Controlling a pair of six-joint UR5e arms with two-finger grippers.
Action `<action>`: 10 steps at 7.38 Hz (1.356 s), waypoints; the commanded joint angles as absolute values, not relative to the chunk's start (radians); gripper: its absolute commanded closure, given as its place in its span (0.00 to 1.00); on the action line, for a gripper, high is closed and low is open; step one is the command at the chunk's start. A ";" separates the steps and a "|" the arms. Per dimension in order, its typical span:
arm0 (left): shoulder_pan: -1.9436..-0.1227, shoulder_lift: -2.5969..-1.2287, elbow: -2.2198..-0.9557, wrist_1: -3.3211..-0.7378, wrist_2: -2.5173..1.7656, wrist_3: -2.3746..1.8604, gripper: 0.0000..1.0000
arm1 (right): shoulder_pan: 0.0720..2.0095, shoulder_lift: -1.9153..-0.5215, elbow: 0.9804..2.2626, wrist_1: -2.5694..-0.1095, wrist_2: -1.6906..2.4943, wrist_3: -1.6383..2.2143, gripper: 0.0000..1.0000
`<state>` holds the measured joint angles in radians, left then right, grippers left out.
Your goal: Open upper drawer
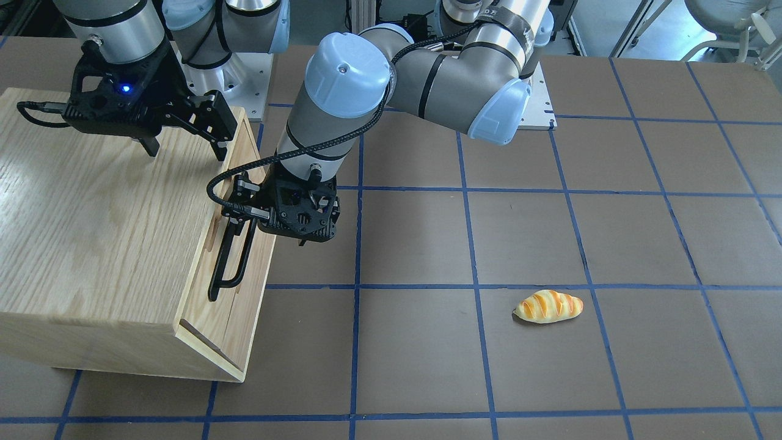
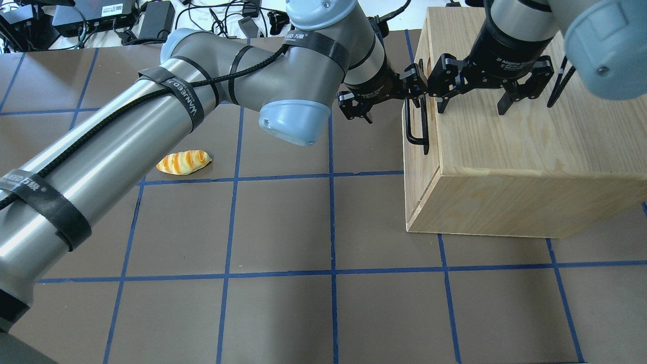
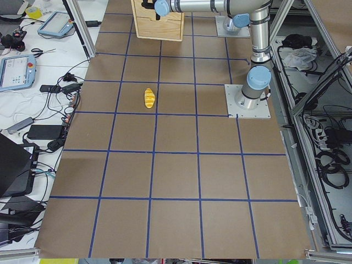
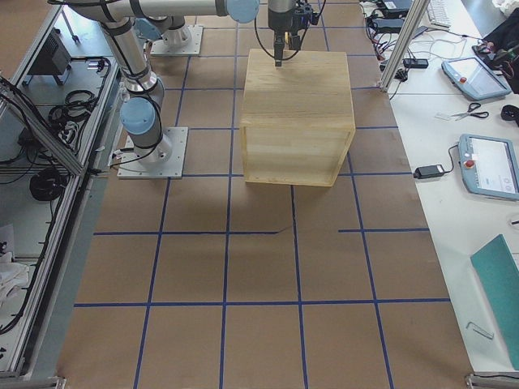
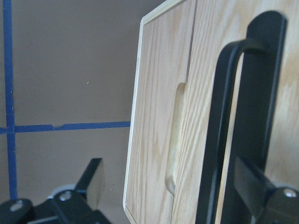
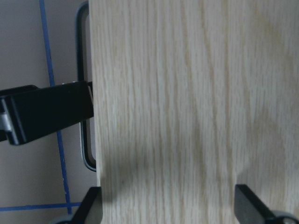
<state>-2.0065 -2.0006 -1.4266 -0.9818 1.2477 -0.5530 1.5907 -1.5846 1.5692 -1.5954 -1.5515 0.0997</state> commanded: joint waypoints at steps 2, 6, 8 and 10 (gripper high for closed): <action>-2.006 -2.013 -1.427 -0.982 1.247 -0.554 0.00 | 1.591 -1.585 1.569 -1.595 -1.551 0.100 0.00; -2.006 -2.016 -1.425 -0.983 1.256 -0.531 0.00 | 1.589 -1.585 1.569 -1.595 -1.552 0.100 0.00; -2.003 -2.004 -1.425 -0.985 1.275 -0.517 0.00 | 1.591 -1.585 1.569 -1.595 -1.552 0.100 0.00; -2.000 -2.003 -1.425 -0.985 1.290 -0.492 0.00 | 1.591 -1.585 1.569 -1.595 -1.551 0.100 0.00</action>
<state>-2.0023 -2.0042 -1.4244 -0.9846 1.2819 -0.5018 1.5907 -1.5846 1.5692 -1.5953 -1.5512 0.0997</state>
